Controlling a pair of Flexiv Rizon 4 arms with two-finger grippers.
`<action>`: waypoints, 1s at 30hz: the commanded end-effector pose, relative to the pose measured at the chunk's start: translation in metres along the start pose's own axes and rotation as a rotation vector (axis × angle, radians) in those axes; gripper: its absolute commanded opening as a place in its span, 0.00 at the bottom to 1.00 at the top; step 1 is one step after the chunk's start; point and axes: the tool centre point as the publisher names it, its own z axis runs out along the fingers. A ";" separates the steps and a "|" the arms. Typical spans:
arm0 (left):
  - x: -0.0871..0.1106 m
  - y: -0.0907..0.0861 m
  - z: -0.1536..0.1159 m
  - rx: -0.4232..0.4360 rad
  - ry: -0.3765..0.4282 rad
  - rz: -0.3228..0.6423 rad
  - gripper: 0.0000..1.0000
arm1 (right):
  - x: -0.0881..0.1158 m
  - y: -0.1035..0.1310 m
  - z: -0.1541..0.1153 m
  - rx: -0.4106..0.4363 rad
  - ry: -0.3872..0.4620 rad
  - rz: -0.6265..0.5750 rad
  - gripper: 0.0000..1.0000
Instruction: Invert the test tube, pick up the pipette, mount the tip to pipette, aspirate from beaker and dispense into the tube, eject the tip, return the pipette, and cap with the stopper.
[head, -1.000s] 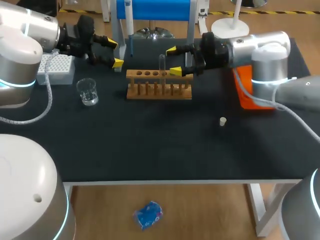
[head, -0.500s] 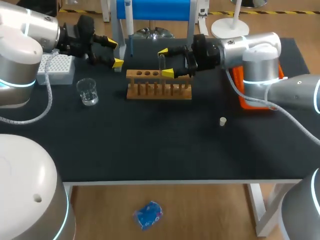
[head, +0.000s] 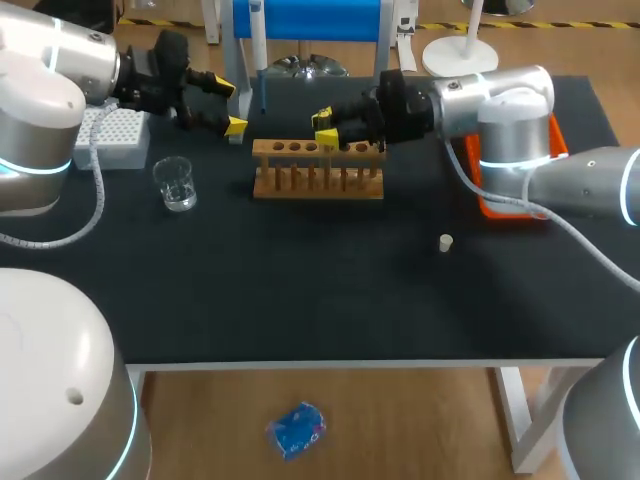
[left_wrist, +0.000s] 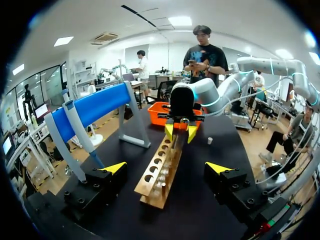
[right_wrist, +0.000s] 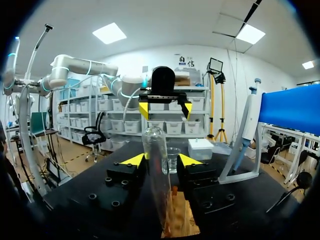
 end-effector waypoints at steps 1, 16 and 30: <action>-0.001 0.000 0.000 -0.002 0.002 -0.001 1.00 | -0.003 -0.002 0.000 -0.002 0.005 0.000 0.32; -0.001 0.000 0.000 -0.002 0.002 -0.001 1.00 | -0.001 0.001 -0.006 -0.010 -0.012 -0.002 0.00; -0.001 0.000 0.000 -0.002 0.002 -0.001 1.00 | -0.001 0.006 -0.010 -0.040 -0.026 0.003 0.00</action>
